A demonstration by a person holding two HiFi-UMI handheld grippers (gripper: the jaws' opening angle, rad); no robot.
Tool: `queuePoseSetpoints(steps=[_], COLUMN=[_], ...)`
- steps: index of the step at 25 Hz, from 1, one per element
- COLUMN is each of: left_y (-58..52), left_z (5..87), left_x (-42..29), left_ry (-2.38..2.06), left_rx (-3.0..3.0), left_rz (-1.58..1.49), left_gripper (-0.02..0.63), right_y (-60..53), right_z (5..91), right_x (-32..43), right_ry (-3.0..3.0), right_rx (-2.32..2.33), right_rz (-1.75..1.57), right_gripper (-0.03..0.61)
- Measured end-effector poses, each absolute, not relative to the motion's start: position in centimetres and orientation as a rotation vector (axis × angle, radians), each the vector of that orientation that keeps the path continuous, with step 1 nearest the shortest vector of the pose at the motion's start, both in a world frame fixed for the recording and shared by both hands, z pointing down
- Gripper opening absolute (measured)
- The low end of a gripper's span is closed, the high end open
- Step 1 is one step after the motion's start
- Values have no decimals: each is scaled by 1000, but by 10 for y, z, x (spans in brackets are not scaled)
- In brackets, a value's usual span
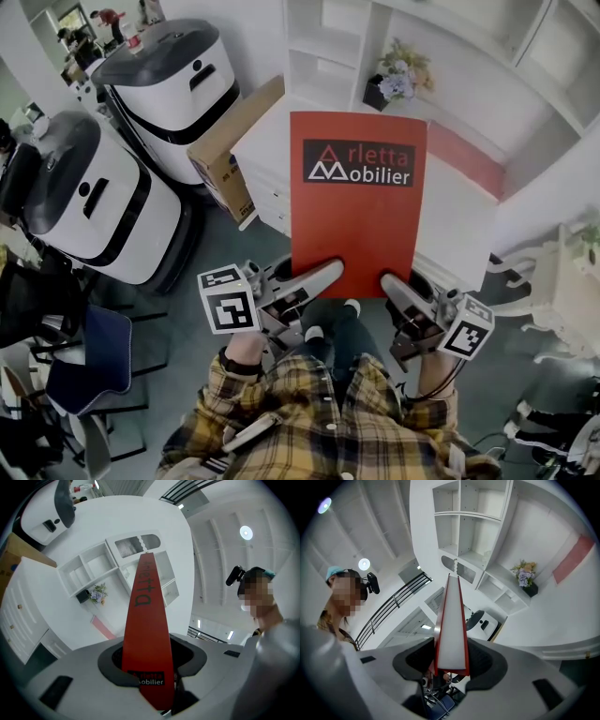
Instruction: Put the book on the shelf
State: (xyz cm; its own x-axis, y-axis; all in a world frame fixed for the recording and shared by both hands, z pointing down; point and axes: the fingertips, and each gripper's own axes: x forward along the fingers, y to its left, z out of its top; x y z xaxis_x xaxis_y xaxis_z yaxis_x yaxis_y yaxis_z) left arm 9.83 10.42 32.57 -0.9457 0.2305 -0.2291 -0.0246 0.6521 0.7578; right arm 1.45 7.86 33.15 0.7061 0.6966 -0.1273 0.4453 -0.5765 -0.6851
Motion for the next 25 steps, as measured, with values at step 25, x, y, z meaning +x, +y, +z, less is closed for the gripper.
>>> queuePoseSetpoints(steps=[25], left_y=[-64], left_z=[339], left_x=[122], left_ry=[2514], left_rx=[354], left_rz=[1203], left_gripper=[178], right_y=[-79], right_z=[348], right_x=[36], right_ry=[-711], right_rx=[-2247], right_rz=[468], right_gripper=[202])
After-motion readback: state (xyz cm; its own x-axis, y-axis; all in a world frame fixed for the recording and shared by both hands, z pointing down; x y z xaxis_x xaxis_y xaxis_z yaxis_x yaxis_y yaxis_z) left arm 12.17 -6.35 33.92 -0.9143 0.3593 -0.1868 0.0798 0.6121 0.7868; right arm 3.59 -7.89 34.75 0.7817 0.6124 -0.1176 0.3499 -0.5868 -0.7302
